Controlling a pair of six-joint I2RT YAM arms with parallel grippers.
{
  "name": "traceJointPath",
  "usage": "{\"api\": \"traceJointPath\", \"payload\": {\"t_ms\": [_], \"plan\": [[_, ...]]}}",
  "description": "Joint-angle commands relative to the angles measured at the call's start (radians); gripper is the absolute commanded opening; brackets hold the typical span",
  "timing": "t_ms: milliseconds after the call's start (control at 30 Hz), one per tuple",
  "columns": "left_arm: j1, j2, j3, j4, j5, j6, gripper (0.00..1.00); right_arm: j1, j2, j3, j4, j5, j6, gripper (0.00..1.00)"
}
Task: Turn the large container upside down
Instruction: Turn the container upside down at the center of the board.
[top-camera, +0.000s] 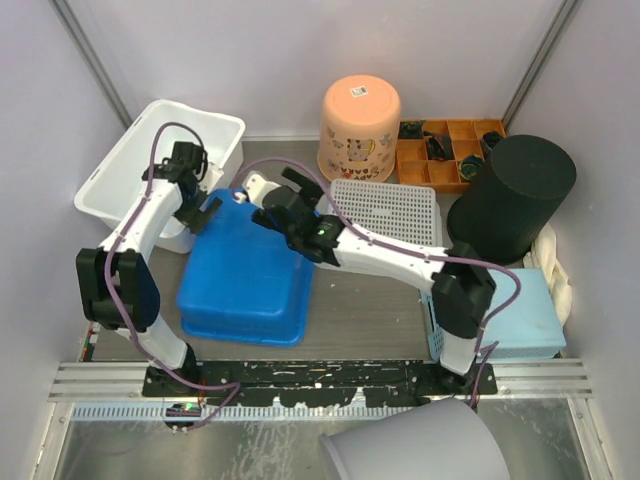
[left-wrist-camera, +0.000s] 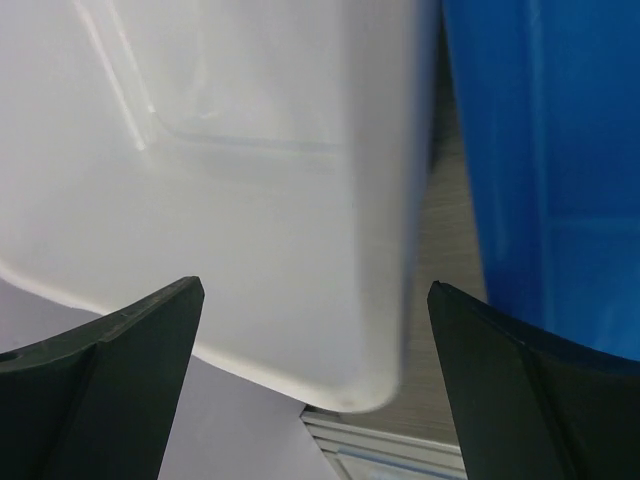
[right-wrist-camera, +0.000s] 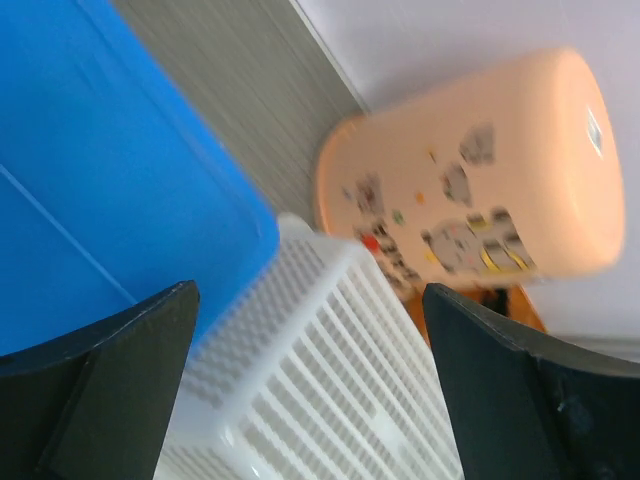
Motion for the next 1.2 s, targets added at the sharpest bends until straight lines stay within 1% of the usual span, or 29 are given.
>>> {"api": "traceJointPath", "payload": {"t_ms": [0,200,267,333,367,400,467,500,533,600,700,733,800,867,900,1000,1067,1167], "plan": [[-0.034,-0.035,-0.042,-0.067,0.171,0.006,0.98,0.028,0.106,0.106,0.257,-0.124,0.028,1.0],[0.001,-0.051,-0.06,-0.052,0.193,0.0,0.98,0.024,0.19,0.186,0.256,-0.124,0.009,1.0],[0.008,-0.056,-0.059,-0.043,0.182,-0.017,0.98,0.029,0.184,0.2,0.205,-0.123,-0.023,1.0],[0.011,-0.082,-0.045,-0.035,0.169,-0.049,0.98,0.051,0.138,0.202,0.083,-0.162,-0.064,1.0],[0.011,-0.1,-0.025,-0.035,0.175,-0.068,0.98,0.061,0.089,0.167,0.037,-0.193,-0.079,1.0],[0.011,-0.117,-0.004,-0.036,0.182,-0.087,0.98,0.067,0.03,0.095,0.011,-0.23,-0.085,1.0],[0.011,-0.141,0.064,-0.054,0.211,-0.113,0.98,0.069,-0.087,0.011,-0.093,-0.382,-0.081,1.0],[0.011,-0.147,0.099,-0.061,0.219,-0.12,0.98,0.069,-0.131,-0.02,-0.139,-0.431,-0.086,1.0],[0.011,-0.148,0.138,-0.068,0.225,-0.122,0.98,0.069,-0.148,-0.031,-0.211,-0.466,-0.093,1.0],[0.011,-0.131,0.224,-0.098,0.238,-0.122,0.98,0.069,-0.158,-0.064,-0.299,-0.47,-0.106,1.0],[0.011,-0.115,0.286,-0.155,0.327,-0.094,0.98,0.06,-0.215,-0.182,-0.321,-0.459,-0.153,1.0],[0.011,-0.124,0.28,-0.16,0.355,-0.07,0.98,0.056,-0.255,-0.212,-0.349,-0.505,-0.171,1.0],[0.012,-0.137,0.275,-0.161,0.36,-0.021,0.98,0.052,-0.313,-0.249,-0.437,-0.581,-0.207,1.0],[0.031,-0.123,0.292,-0.218,0.375,0.03,0.98,0.048,-0.343,-0.267,-0.494,-0.606,-0.214,1.0],[0.058,-0.11,0.312,-0.244,0.391,0.032,0.98,0.048,-0.349,-0.269,-0.512,-0.61,-0.212,1.0],[0.174,-0.07,0.377,-0.282,0.569,-0.027,0.98,0.047,-0.347,-0.267,-0.519,-0.601,-0.189,1.0],[0.185,-0.028,0.427,-0.294,0.618,-0.053,0.98,0.046,-0.339,-0.264,-0.516,-0.587,-0.181,1.0],[0.175,0.059,0.523,-0.296,0.647,-0.101,0.98,0.028,-0.325,-0.257,-0.514,-0.557,-0.18,1.0]]}}
